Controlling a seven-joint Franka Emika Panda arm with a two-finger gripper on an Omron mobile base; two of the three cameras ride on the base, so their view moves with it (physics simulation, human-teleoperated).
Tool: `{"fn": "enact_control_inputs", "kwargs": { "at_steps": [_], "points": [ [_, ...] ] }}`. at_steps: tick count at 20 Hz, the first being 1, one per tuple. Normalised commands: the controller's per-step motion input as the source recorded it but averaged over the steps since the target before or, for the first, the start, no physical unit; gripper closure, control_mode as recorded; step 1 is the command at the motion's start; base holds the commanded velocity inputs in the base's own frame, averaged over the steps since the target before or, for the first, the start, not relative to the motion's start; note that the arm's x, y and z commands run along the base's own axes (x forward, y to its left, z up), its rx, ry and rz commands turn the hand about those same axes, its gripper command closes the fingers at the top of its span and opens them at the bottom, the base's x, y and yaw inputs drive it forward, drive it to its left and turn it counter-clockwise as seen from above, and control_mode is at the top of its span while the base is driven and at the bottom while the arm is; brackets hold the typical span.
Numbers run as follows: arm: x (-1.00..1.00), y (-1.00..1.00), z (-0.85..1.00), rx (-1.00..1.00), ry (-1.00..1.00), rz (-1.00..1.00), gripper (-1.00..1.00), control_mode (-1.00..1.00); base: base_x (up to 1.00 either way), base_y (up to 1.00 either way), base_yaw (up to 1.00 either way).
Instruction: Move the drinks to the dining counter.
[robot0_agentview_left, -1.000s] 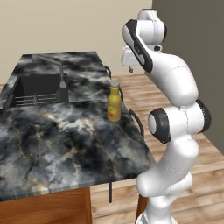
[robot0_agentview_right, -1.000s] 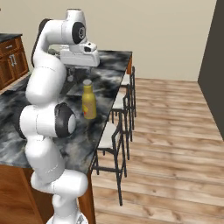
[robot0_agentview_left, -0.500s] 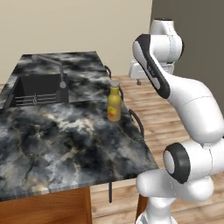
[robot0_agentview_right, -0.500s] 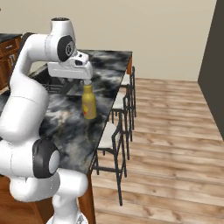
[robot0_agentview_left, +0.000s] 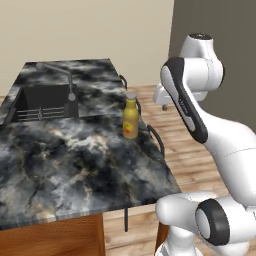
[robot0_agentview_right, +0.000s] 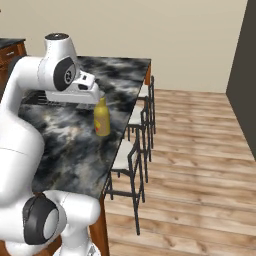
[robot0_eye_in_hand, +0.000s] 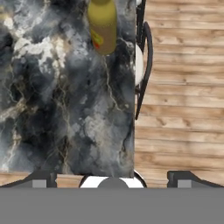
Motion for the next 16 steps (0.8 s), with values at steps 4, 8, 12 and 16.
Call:
{"fn": "enact_control_inputs", "kwargs": {
  "at_steps": [4,8,12,16],
  "points": [
    [-0.40,0.00,0.00,0.00,0.00,0.01,-1.00,-1.00,0.00,0.00,0.00],
    [-0.36,0.00,0.00,0.00,0.00,0.00,-1.00,-1.00,0.00,0.00,0.00],
    [-0.37,0.00,0.00,0.00,0.00,0.00,-1.00,-1.00,0.00,0.00,0.00],
    [-0.38,0.00,0.00,0.00,0.00,0.00,-1.00,-1.00,0.00,0.00,0.00]
  ]
}}
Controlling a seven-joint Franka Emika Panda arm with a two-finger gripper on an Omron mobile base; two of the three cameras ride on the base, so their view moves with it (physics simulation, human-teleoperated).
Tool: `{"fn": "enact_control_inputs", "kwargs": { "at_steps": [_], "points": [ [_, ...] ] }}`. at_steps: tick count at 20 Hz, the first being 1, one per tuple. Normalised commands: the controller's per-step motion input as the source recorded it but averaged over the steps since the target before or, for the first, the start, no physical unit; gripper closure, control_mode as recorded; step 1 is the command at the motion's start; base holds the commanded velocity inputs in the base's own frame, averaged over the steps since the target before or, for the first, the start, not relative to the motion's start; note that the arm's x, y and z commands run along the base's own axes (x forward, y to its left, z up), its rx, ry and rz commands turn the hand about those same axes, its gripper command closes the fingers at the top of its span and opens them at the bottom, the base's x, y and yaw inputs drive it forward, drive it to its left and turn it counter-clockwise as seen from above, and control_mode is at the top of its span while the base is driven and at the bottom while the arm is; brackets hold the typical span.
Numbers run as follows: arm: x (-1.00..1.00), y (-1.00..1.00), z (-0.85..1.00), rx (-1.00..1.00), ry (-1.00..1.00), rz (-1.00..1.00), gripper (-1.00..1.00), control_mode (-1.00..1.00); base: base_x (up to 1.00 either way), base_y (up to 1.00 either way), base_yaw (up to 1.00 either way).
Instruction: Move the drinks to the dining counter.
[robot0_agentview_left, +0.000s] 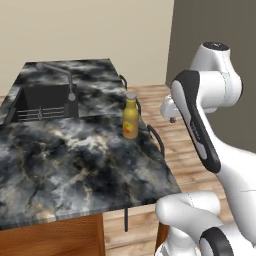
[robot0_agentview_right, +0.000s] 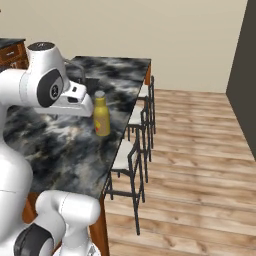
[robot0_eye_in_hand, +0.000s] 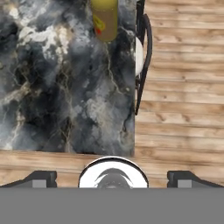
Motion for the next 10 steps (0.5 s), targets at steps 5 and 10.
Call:
{"fn": "enact_control_inputs", "kwargs": {
  "at_steps": [5,10],
  "points": [
    [-0.26,0.00,0.00,0.00,0.00,0.00,-1.00,-1.00,0.00,0.00,0.00],
    [-0.12,0.00,0.00,0.00,0.00,0.00,-1.00,1.00,-0.06,0.00,0.00]
  ]
}}
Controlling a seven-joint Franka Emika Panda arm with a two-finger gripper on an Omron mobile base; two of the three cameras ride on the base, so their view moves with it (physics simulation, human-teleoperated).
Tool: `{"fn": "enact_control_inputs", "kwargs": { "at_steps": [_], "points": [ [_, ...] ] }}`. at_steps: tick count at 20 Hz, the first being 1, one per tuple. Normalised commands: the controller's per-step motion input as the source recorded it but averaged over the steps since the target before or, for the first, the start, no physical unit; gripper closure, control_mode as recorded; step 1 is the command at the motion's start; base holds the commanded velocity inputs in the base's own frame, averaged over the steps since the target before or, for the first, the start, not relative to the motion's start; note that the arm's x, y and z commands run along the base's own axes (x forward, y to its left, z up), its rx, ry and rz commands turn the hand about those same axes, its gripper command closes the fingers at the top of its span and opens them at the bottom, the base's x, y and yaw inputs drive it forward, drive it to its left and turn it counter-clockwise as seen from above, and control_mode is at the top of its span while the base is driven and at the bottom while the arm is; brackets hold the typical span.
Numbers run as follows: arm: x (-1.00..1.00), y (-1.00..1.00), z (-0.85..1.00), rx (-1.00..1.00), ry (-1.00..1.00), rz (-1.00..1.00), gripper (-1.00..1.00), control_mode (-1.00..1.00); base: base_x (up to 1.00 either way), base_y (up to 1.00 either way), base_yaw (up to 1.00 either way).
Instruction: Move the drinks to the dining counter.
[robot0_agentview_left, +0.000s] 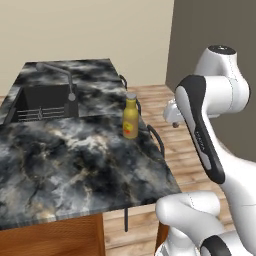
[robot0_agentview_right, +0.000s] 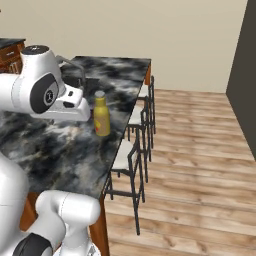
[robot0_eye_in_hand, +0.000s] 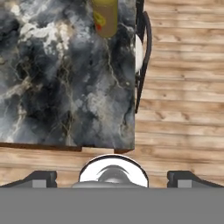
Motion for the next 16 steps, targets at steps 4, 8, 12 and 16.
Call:
{"fn": "enact_control_inputs", "kwargs": {
  "at_steps": [4,8,12,16],
  "points": [
    [0.00,0.00,0.00,0.00,0.00,0.00,-1.00,1.00,-0.69,0.00,0.00],
    [0.00,0.00,0.00,0.00,0.00,0.00,-1.00,1.00,-1.00,0.22,0.07],
    [0.00,0.00,0.00,0.00,0.00,0.00,-1.00,1.00,-1.00,0.83,0.27],
    [0.00,0.00,0.00,0.00,0.00,0.00,-1.00,1.00,-0.92,1.00,0.58]
  ]
}}
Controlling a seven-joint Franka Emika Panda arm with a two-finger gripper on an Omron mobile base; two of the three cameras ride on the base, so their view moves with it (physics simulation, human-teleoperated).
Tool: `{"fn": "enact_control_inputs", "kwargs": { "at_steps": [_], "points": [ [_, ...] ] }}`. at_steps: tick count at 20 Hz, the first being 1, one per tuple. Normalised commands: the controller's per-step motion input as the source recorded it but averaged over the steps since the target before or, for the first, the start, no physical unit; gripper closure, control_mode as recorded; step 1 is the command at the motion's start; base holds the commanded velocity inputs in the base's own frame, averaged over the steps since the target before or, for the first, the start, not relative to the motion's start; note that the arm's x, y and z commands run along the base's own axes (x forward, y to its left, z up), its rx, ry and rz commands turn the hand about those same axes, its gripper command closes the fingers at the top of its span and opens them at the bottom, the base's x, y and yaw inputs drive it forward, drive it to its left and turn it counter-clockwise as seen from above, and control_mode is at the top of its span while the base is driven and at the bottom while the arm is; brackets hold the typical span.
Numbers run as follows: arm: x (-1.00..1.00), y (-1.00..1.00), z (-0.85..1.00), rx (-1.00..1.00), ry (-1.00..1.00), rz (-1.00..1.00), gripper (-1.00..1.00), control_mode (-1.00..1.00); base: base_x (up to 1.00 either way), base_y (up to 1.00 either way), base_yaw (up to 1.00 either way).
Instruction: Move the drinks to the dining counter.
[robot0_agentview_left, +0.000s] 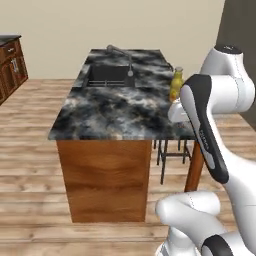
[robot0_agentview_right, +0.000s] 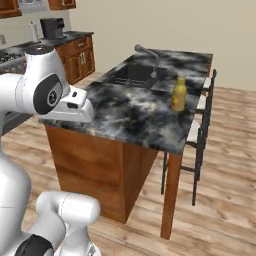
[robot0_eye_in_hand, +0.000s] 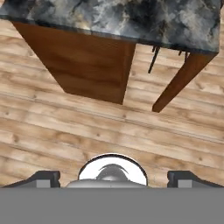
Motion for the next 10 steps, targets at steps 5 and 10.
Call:
{"fn": "enact_control_inputs", "kwargs": {
  "at_steps": [5,10],
  "points": [
    [0.00,0.00,0.00,0.00,0.00,0.00,-1.00,1.00,-0.48,1.00,0.68],
    [0.00,0.00,0.00,0.00,0.00,0.00,-1.00,1.00,0.11,1.00,0.62]
  ]
}}
